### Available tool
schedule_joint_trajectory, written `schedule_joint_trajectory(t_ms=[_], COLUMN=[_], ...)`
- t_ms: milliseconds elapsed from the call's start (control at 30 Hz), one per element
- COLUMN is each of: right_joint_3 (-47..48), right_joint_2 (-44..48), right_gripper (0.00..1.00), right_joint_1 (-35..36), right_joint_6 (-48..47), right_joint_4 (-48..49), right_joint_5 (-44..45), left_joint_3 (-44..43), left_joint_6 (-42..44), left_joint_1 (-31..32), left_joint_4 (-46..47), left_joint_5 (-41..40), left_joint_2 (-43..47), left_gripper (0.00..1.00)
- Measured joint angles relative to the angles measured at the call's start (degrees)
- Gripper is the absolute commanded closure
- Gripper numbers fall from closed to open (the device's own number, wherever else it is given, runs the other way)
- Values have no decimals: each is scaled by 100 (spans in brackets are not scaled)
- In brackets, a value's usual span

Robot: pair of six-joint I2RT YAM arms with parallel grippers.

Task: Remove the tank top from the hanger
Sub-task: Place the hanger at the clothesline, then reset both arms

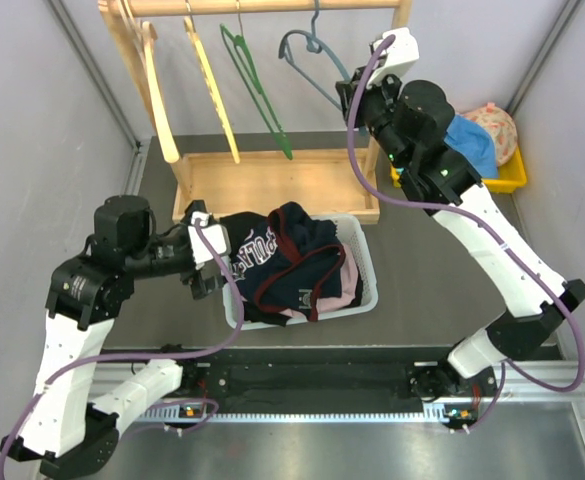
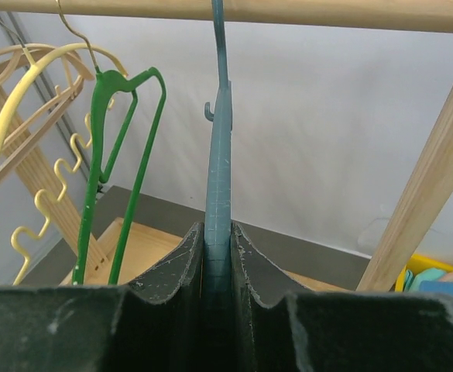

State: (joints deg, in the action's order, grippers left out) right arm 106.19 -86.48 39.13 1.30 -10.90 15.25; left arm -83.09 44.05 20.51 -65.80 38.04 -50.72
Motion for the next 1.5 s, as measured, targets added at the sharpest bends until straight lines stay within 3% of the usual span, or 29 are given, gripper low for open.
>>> schedule_joint_trajectory(t_ms=[267, 367, 400, 467, 500, 533, 633, 800, 1100, 1267, 1500], right_joint_3=[-94, -380, -494, -708, -909, -1032, -1438, -1991, -3270, -3539, -3713], right_joint_2=[-11, 7, 15, 37, 96, 133, 297, 885, 2798, 2938, 2951], right_gripper=[100, 82, 70, 58, 46, 40, 3, 1, 1, 1, 1], right_joint_1=[-7, -7, -9, -20, -26, -28, -31, -33, -33, -31, -33], right_joint_6=[57, 101, 129, 203, 219, 262, 378, 525, 1095, 1399, 1541], right_joint_4=[28, 122, 179, 256, 227, 184, 37, -271, -1016, -1742, -2297], right_joint_5=[-44, -66, -76, -103, -127, -136, -166, -299, -358, -144, 90], left_joint_3=[39, 98, 127, 157, 173, 190, 234, 463, 1447, 2208, 2653], left_joint_6=[-90, -199, -249, -411, -514, -645, -1080, -1694, -2605, -3239, -4105], left_joint_1=[-20, -26, -26, -26, -26, -28, -28, -28, -37, -37, -59], left_joint_4=[122, 210, 258, 358, 435, 520, 822, 1408, 1740, 1886, 2367], left_joint_5=[-20, -33, -52, -120, -166, -223, -450, -951, -1716, -2006, -2522], left_joint_2=[42, 94, 109, 114, 111, 107, 105, 219, 1126, 1467, 1108], left_gripper=[1, 1, 1, 1, 1, 1, 1, 1, 1, 1, 1])
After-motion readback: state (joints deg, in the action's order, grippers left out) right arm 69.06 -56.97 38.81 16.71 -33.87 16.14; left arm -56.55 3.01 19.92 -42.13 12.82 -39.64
